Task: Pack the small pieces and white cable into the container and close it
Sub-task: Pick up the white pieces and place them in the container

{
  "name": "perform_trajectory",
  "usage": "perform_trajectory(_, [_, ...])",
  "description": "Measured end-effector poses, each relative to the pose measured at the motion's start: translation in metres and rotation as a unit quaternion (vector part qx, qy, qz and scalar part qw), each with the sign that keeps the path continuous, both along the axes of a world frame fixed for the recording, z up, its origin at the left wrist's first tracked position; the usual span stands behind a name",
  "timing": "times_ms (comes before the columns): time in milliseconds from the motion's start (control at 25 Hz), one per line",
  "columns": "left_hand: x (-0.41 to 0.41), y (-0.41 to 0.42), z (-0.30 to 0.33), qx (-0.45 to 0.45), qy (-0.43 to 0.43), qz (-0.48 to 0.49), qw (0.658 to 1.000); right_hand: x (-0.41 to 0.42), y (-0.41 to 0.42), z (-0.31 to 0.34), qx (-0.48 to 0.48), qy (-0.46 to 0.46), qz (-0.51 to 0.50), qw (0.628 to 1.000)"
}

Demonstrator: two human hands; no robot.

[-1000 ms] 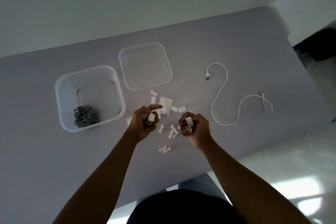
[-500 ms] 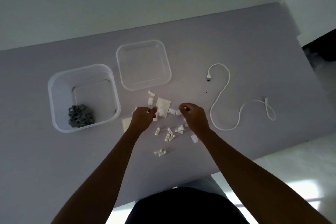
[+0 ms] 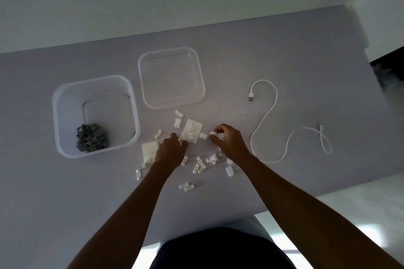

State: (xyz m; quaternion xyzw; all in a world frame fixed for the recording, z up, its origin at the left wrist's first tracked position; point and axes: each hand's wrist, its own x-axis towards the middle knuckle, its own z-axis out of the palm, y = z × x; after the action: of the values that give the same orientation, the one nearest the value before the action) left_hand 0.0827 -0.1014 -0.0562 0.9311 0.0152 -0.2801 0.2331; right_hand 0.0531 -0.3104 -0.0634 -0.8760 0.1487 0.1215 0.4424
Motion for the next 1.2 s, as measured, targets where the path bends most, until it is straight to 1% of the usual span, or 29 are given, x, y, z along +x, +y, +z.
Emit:
perform_trajectory(80, [0.000, 0.002, 0.002, -0.034, -0.010, 0.026, 0.999, 0.002, 0.006, -0.001, 0.002, -0.001, 0.041, 0.999])
perform_trajectory(120, [0.001, 0.002, 0.003, -0.047, -0.016, 0.024, 0.998, 0.003, 0.010, -0.001, -0.003, -0.004, 0.062, 0.998])
perform_trajectory(200, [0.001, 0.001, 0.004, -0.055, -0.019, 0.002, 0.998, 0.007, 0.021, -0.003, -0.031, -0.005, 0.103, 0.994])
perform_trajectory(280, [0.003, -0.004, 0.006, -0.054, -0.015, -0.011, 0.998, 0.011, 0.030, -0.003, -0.074, -0.005, 0.120, 0.990])
perform_trajectory(400, [0.006, -0.016, 0.006, -0.025, -0.026, -0.045, 0.998, 0.013, 0.031, -0.006, -0.122, -0.006, 0.119, 0.985])
perform_trajectory(480, [0.008, -0.022, 0.003, 0.004, -0.017, -0.056, 0.998, 0.011, 0.027, -0.008, -0.130, -0.001, 0.129, 0.983])
perform_trajectory(600, [0.010, -0.028, -0.002, 0.023, -0.002, -0.062, 0.998, 0.008, 0.019, -0.010, -0.132, 0.000, 0.135, 0.982])
perform_trajectory(840, [0.012, -0.035, -0.006, 0.036, -0.007, -0.063, 0.997, 0.009, 0.012, -0.014, -0.145, 0.011, 0.115, 0.983])
perform_trajectory(960, [0.010, -0.042, -0.004, 0.049, -0.020, -0.050, 0.997, 0.012, 0.007, -0.013, -0.124, 0.014, 0.086, 0.988])
perform_trajectory(1080, [0.010, -0.049, -0.003, 0.060, -0.037, -0.057, 0.996, 0.010, -0.004, -0.013, -0.106, 0.007, 0.036, 0.994])
perform_trajectory(1200, [0.009, -0.053, -0.005, 0.055, -0.060, -0.084, 0.993, 0.002, -0.013, -0.010, -0.066, -0.024, -0.063, 0.996])
